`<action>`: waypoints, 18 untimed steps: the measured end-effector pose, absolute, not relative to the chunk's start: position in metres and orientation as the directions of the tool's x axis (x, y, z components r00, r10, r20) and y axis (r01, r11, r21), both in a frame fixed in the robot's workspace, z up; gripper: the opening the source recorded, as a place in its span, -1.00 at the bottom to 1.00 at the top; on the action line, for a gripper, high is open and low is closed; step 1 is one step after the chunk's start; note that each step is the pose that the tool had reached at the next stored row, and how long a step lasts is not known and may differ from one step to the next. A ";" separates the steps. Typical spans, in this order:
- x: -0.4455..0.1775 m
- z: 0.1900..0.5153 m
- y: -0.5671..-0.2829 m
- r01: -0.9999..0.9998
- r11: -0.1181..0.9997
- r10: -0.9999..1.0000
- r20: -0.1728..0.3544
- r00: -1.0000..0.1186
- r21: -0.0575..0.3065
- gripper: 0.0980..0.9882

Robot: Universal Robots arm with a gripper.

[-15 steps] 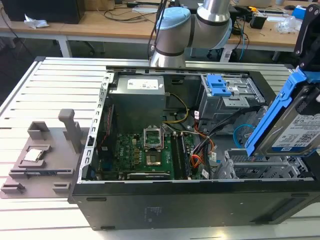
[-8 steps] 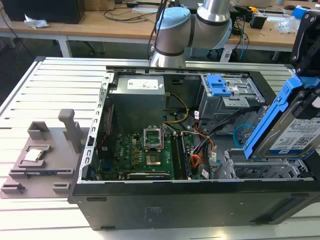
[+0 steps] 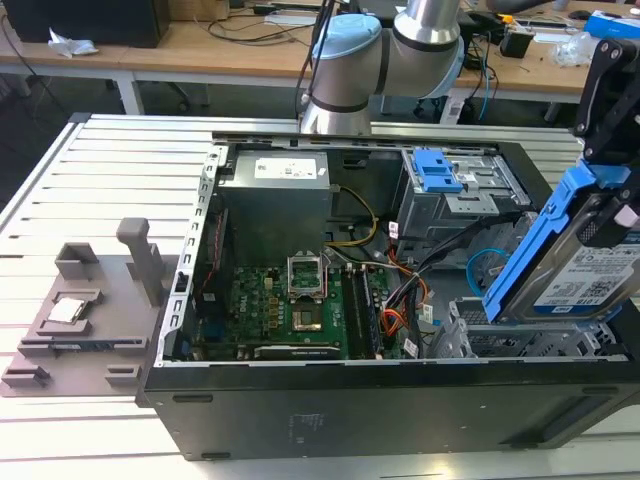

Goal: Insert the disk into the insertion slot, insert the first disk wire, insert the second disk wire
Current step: 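Insert the disk into the insertion slot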

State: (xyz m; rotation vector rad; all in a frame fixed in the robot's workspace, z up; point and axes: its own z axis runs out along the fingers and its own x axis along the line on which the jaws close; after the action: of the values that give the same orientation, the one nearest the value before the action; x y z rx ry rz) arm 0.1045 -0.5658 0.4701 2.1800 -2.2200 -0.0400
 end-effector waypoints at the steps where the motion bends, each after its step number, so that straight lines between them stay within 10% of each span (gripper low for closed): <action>1: 0.104 0.469 -0.566 -0.999 0.018 -1.000 0.003 -0.018 0.039 -0.39; 18: 0.104 0.453 -0.566 -0.999 0.018 -1.000 0.003 -0.018 0.039 -0.39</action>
State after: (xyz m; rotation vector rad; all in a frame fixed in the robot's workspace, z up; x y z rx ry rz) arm 0.1038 -0.5658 0.4532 2.1800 -2.2200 -0.0400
